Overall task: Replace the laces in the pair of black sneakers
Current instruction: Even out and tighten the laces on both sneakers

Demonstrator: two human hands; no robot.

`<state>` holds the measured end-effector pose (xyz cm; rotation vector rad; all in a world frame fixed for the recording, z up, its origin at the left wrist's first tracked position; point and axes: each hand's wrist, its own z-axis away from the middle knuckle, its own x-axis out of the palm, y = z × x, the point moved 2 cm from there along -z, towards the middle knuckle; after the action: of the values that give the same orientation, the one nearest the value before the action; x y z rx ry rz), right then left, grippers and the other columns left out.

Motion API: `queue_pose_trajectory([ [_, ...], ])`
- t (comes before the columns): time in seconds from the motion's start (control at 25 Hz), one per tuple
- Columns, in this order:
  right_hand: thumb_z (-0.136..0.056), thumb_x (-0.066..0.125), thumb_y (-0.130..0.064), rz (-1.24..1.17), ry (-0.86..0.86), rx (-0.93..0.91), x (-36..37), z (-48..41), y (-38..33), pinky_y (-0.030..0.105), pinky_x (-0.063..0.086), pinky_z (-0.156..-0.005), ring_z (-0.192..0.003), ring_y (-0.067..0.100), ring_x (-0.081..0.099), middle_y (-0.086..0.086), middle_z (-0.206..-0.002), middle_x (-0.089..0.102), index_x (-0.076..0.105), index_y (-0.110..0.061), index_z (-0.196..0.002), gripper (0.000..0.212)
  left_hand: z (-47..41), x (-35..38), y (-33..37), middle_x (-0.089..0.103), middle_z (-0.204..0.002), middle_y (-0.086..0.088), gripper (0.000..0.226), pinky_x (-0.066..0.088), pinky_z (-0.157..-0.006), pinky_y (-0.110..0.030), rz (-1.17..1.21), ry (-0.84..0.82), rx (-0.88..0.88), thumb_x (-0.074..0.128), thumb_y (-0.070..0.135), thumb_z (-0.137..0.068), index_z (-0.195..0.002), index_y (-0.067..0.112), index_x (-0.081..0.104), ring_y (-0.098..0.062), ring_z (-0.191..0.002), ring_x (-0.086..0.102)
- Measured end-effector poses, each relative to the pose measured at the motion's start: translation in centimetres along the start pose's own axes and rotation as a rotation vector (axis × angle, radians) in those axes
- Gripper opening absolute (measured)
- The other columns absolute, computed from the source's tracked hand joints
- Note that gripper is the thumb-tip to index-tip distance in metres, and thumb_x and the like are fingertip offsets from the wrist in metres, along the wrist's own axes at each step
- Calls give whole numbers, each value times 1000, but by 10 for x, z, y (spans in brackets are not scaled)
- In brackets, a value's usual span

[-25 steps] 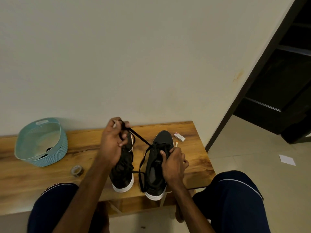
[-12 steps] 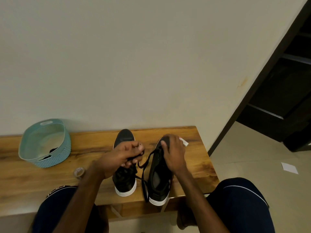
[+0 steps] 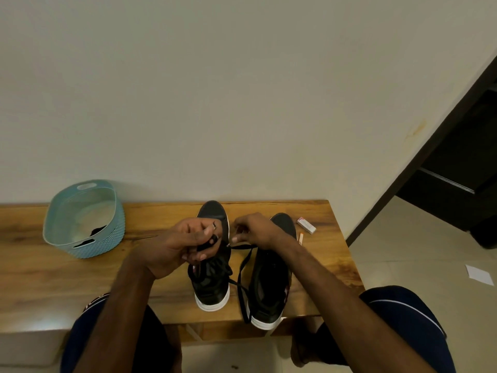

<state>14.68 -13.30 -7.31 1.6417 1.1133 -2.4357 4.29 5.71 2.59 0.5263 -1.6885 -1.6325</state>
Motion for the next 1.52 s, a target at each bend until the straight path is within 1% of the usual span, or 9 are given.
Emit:
queue_pose_trajectory([
  [0.16,-86,75,-29,142,-28,-78,19,1,-8,41,54,-80,-95,21,66,0,-104,73,65,-19,-109,27,-5,3,-4,47,-60,-2,37,21,-43,-19,-18,-33,-3,65,47,-90,-80,13,51,-7,-45,29],
  [0.4,-92,66,-22,108,89,-41,2,6,-4,42,54,-84,-91,19,64,-1,-96,71,68,-17,-99,9,-7,7,-5,47,-61,-1,30,10,-47,-37,-26,-67,0,60,44,-94,-82,18,54,-5,-45,30],
  [0.68,-90,68,-15,-434,1058,51,-158,25,-12,23,52,-64,-68,13,67,1,-75,71,66,-6,-88,10,-9,20,-10,54,-68,-2,28,18,-46,-24,-39,-298,-99,62,33,-95,-88,8,51,-7,-51,36],
  [0.8,-88,70,-18,-516,1246,10,-198,46,-18,23,53,-68,-68,13,68,1,-75,72,67,-6,-87,12,-13,26,-12,57,-72,-2,17,23,-47,-21,-141,-339,-188,56,23,-99,-91,8,53,-6,-54,40],
  [0.88,-87,72,-18,-527,1217,-8,-197,57,-15,23,55,-71,-73,12,69,0,-78,73,70,-8,-87,10,-21,32,-19,60,-76,-2,13,30,-49,-17,-281,-242,-264,54,21,-101,-90,14,57,-7,-56,43],
  [1.04,-89,72,-18,-374,963,53,-134,81,0,16,53,-82,-84,0,68,-12,-87,73,76,-16,-94,6,-55,30,-51,65,-80,2,19,48,-68,-28,-732,260,-223,50,29,-102,-86,24,59,-9,-70,59],
  [1.28,-88,74,-16,-387,833,142,-88,102,17,15,53,-76,-82,-2,67,-9,-87,74,76,-14,-94,6,-79,29,-65,55,-105,4,23,44,-74,-29,-1425,259,-308,45,41,-101,-104,22,58,-13,-90,54],
  [1.4,-86,76,-22,-343,748,130,-80,103,10,10,48,-70,-79,-4,64,-14,-81,71,75,-16,-88,6,-84,33,-46,59,-119,10,29,48,-85,-25,-1183,601,58,44,35,-103,-125,21,56,-7,-106,57],
  [1.52,-85,76,-22,-305,712,52,-69,98,0,17,48,-71,-77,0,62,-12,-80,69,73,-17,-85,5,-101,34,-40,67,-120,9,31,48,-93,-16,-673,585,247,48,22,-103,-131,16,60,-1,-109,62],
])
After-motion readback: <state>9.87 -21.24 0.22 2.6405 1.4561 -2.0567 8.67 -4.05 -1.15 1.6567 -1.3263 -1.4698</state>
